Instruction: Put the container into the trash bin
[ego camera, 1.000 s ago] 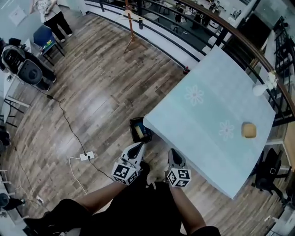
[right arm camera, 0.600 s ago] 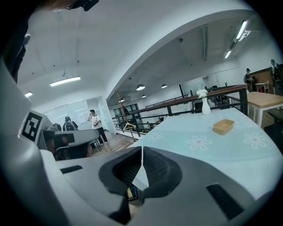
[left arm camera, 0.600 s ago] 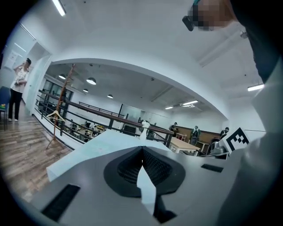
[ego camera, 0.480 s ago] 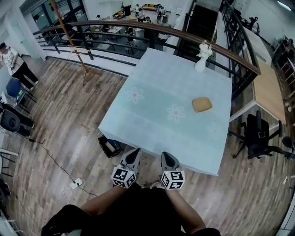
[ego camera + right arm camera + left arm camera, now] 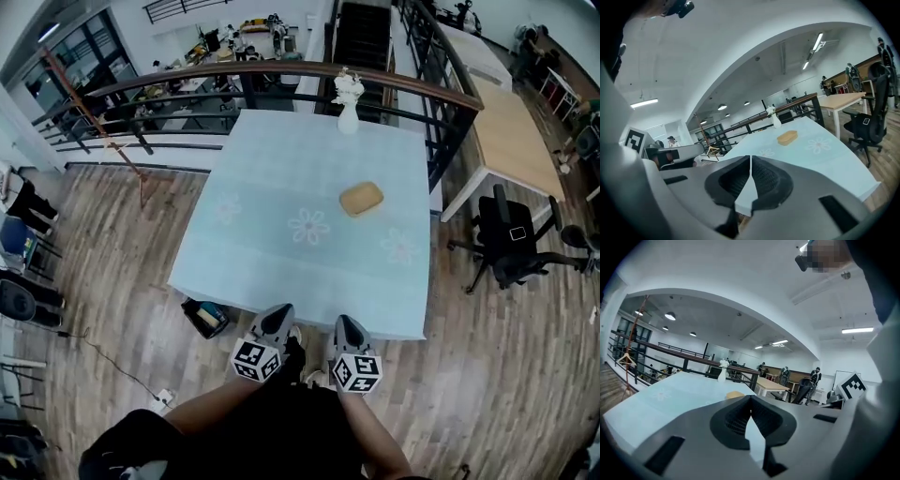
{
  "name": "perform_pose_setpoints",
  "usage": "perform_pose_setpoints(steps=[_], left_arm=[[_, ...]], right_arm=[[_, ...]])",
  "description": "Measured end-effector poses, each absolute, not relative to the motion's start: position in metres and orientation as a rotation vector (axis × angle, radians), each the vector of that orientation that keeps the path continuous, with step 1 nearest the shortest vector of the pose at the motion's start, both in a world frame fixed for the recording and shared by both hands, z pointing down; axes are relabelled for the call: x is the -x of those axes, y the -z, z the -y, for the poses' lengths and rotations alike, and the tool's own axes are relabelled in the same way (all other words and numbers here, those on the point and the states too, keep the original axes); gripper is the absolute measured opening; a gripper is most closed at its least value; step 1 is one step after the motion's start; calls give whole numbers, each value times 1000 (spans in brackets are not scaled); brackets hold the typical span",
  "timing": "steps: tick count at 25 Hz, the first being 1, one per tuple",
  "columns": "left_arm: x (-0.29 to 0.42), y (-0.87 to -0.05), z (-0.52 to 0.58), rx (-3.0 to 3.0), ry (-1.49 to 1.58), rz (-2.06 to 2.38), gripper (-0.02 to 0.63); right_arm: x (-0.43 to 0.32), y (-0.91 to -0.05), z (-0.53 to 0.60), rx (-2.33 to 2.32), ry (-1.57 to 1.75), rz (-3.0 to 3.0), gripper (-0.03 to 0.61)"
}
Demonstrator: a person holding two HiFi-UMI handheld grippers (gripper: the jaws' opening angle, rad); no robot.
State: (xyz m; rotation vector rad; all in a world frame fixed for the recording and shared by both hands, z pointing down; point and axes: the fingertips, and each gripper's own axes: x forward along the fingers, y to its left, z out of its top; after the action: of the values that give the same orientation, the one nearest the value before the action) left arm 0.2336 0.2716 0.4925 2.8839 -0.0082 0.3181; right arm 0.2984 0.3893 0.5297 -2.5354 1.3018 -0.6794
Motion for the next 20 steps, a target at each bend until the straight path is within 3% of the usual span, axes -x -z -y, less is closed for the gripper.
perform_pose_setpoints(steps=[13, 20], left_arm=[[-387, -512, -231, -2854, -376, -131, 14], [-435, -521, -203, -2800, -410, -200, 14]], right_arm=[[-414, -541, -372, 2671, 719, -1127, 40], [-473, -559, -324, 2733, 879, -1148, 40]])
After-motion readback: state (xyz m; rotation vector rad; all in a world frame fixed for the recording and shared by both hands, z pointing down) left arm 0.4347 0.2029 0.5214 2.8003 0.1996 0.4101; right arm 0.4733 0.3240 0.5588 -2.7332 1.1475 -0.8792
